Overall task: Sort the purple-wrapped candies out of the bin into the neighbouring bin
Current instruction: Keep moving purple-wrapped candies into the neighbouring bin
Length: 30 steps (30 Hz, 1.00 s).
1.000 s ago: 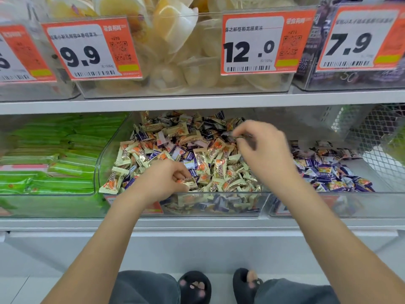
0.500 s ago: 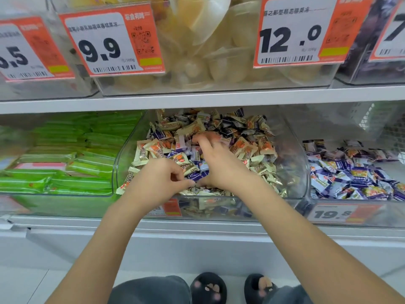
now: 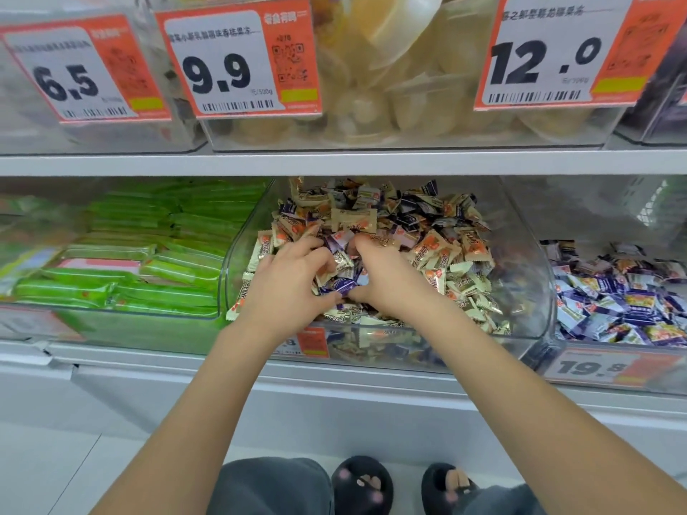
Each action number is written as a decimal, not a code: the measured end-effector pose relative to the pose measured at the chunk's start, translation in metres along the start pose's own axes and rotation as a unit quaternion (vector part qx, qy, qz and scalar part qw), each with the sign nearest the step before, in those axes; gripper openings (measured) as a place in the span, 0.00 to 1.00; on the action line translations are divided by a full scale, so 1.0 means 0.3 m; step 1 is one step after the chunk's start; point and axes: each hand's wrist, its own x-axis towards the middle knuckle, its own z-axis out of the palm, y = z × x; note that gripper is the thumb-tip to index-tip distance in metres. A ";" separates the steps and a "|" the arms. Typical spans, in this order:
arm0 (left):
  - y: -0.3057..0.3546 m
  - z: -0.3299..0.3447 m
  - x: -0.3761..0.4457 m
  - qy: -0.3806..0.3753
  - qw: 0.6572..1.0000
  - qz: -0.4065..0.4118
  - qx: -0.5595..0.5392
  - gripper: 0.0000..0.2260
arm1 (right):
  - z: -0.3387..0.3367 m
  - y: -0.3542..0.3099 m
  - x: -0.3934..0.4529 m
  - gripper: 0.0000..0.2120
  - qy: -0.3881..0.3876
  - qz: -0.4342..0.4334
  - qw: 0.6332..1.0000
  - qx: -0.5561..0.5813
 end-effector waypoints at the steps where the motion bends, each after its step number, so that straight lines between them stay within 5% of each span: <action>1: 0.000 0.001 0.001 0.000 1.000 0.002 0.005 0.14 | -0.001 0.000 -0.004 0.31 -0.001 -0.008 1.000 -0.008; 7: 0.011 0.010 0.008 0.003 1.000 -0.015 0.024 0.26 | 0.001 0.000 -0.011 0.36 -0.038 -0.003 0.996 -0.086; 13: 0.003 0.008 0.008 -0.025 0.999 -0.012 0.042 0.31 | 0.004 -0.008 -0.011 0.18 -0.044 -0.019 0.996 -0.075; 19: 0.004 0.004 0.006 -0.030 0.999 -0.016 0.015 0.30 | -0.054 0.017 -0.037 0.04 -0.029 0.025 0.990 0.137; 28: 0.073 0.007 0.007 -0.037 0.999 0.010 0.035 0.20 | -0.229 0.073 -0.110 0.07 0.001 0.143 0.863 0.484; 30: 0.087 0.010 0.017 -0.068 0.996 0.005 0.056 0.17 | -0.262 0.091 -0.130 0.07 0.019 0.140 0.868 0.476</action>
